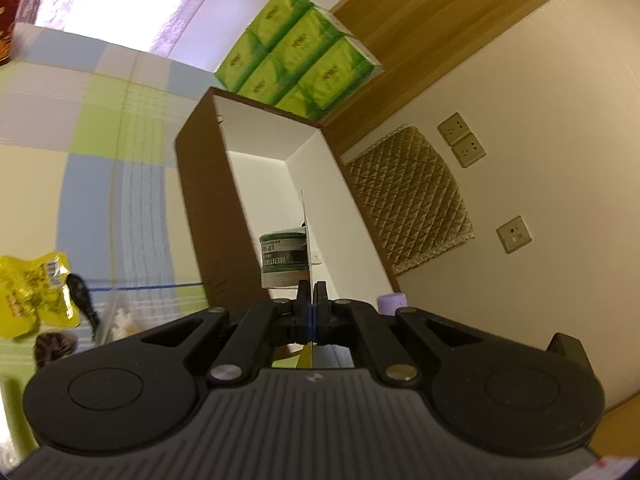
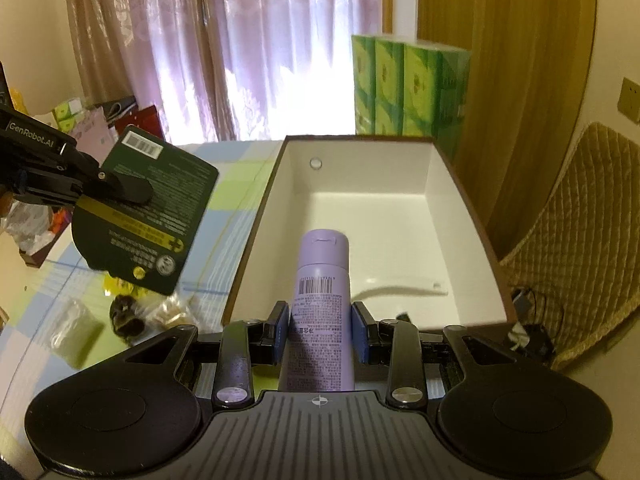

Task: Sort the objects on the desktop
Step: 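Carry the card package with the left tool and the lavender tube with the right into the box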

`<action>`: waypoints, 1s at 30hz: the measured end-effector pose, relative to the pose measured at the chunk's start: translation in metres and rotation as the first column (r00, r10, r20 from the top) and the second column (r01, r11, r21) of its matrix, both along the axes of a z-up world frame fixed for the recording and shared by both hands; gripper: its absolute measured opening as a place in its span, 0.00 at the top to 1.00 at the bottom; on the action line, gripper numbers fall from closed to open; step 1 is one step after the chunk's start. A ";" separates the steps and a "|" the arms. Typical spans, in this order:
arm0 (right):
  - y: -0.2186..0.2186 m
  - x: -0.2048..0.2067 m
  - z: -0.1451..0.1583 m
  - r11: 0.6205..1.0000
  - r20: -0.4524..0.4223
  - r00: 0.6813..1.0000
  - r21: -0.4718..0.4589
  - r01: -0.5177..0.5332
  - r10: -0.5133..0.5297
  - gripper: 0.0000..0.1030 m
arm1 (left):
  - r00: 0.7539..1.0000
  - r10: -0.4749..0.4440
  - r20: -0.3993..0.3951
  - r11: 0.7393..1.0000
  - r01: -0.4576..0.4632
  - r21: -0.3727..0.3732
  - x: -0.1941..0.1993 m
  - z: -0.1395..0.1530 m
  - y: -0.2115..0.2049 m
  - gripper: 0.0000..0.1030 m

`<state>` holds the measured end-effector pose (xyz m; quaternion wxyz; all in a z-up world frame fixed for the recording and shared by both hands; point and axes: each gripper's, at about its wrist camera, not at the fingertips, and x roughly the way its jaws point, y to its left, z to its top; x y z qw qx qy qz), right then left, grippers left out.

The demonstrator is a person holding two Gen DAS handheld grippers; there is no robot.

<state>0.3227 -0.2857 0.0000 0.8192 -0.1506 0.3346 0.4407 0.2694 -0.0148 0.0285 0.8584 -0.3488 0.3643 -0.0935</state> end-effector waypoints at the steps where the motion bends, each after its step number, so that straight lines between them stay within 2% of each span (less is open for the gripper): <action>1: 0.001 0.003 0.002 1.000 0.003 1.000 0.006 -0.001 0.001 0.71 | 1.000 -0.004 0.005 1.000 0.004 0.002 0.003 0.002 -0.002 1.00; 19: 0.037 0.077 0.007 0.999 0.016 1.000 0.053 0.003 -0.004 0.71 | 0.999 -0.042 0.026 0.999 0.041 0.029 0.077 0.008 -0.022 1.00; 30: 0.071 0.135 -0.020 1.000 -0.001 1.000 -0.007 0.017 -0.017 0.71 | 0.999 -0.033 -0.032 0.998 0.035 0.057 0.150 -0.013 -0.016 1.00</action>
